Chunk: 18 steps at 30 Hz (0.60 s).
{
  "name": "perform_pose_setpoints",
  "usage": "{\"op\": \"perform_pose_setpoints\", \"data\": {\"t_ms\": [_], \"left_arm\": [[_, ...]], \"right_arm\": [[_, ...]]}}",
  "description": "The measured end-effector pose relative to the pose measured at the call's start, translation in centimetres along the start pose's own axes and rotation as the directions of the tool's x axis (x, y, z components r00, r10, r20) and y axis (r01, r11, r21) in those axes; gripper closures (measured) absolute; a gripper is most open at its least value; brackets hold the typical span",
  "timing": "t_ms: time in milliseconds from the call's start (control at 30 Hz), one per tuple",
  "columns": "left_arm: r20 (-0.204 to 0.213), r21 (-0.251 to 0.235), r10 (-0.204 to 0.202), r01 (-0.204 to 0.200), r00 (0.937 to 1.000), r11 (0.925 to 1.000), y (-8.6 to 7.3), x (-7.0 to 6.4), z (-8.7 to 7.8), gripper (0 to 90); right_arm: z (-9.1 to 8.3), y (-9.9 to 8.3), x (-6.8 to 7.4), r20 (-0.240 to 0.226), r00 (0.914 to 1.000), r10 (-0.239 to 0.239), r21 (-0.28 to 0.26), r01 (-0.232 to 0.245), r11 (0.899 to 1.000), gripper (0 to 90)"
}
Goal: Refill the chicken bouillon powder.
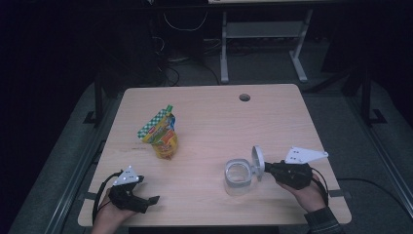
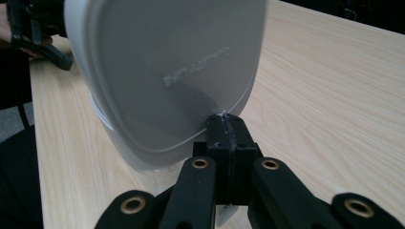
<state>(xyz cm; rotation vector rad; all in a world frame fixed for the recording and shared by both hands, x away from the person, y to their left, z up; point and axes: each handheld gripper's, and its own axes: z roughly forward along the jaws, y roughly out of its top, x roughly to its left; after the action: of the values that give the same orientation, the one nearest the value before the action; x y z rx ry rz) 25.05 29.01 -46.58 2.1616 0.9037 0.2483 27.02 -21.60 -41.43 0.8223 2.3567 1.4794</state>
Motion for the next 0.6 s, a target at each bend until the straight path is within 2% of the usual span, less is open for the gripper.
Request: {"op": "perform_pose_setpoints", "data": {"t_ms": [300,600], "left_arm": [[-0.002,-0.001,0.002,-0.002,1.0000,1.0000,0.0,0.0,0.0,0.2],[0.001,-0.007,-0.002,0.002,1.0000,1.0000,0.1,0.0,0.1,0.2]], "right_arm": [[0.0,-0.4,-0.1,0.005,1.0000,-0.001,0.017,0.000,1.000,90.0],[-0.9,-1.4,-0.2,0.030,0.9992,0.028,0.025,-0.028,0.999,90.0]]}}
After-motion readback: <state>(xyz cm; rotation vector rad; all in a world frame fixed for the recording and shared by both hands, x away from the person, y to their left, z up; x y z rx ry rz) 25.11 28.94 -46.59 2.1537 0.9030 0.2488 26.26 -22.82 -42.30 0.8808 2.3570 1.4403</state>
